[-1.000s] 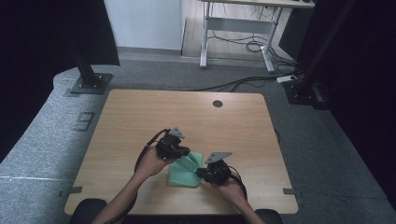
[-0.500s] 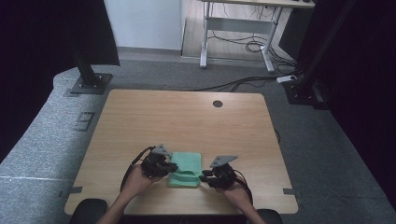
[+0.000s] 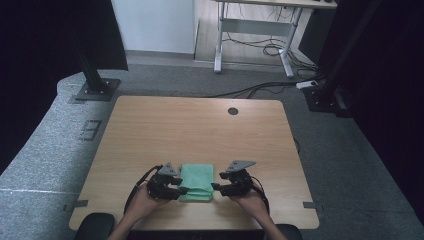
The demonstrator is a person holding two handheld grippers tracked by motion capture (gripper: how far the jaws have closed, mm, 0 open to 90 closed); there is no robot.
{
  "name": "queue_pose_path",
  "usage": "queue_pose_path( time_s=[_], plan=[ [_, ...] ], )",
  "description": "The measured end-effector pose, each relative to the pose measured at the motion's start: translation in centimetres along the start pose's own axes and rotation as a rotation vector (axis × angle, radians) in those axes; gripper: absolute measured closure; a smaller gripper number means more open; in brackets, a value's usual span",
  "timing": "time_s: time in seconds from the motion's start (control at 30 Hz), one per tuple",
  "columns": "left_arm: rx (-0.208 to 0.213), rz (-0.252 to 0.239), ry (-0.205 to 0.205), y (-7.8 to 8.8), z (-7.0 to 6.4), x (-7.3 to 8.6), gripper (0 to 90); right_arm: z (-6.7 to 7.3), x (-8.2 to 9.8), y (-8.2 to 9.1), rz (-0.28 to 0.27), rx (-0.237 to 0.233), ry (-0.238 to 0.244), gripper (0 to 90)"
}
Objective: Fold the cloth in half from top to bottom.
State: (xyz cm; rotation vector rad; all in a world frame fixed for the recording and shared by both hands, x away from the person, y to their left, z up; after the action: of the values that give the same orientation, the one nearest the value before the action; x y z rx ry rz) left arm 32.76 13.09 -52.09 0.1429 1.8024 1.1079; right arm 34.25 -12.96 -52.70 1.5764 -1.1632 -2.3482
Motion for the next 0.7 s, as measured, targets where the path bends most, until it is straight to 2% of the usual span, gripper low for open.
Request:
queue_pose_path(
  time_s=[0.07,0.13,0.23,0.33,0.43,0.5,0.57,0.7],
  plan=[
    [-0.023,-0.021,0.0,0.4,0.2,-0.5,39.8,0.0,-0.3,-0.7,0.005,0.012,-0.002,37.2],
    [-0.043,-0.04,0.014,0.6,0.6,-1.1,35.7,0.0,-0.5,-1.5,0.02,0.033,-0.001,35.1],
    [-0.115,-0.05,0.039,0.3,2.0,-1.7,31.6,-0.2,-0.4,-2.4,0.045,0.056,0.004,33.3],
    [-0.166,-0.059,0.112,-0.8,4.1,-1.9,30.7,-0.2,-0.1,-2.8,0.072,0.067,0.018,31.9],
    [-0.21,-0.059,0.153,-1.8,5.5,-2.0,30.4,-0.2,0.4,-3.1,0.104,0.08,0.036,30.8],
    [-0.218,-0.063,0.174,-2.4,6.1,-2.0,29.4,-0.1,0.6,-3.2,0.112,0.079,0.036,30.7],
    [-0.238,-0.055,0.182,-3.0,6.4,-1.9,29.0,0.0,0.7,-3.2,0.115,0.083,0.039,30.3],
    [-0.263,-0.018,0.168,-3.7,6.5,-1.5,28.8,0.2,0.9,-3.2,0.124,0.087,0.053,30.1]
  ],
)
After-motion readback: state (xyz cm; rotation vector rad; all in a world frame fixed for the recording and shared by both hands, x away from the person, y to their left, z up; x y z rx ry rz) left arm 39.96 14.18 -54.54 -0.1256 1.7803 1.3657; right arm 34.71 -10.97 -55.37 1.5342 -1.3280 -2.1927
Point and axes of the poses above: each handheld gripper's, and its own axes: y roughly backward along the jaws, x roughly out of its underside, z roughly to its left, the point moved 2 cm from there along -y, roughly forward along the jaws, and after that the axes turned 4 degrees about -x, right-handed, at the moved point
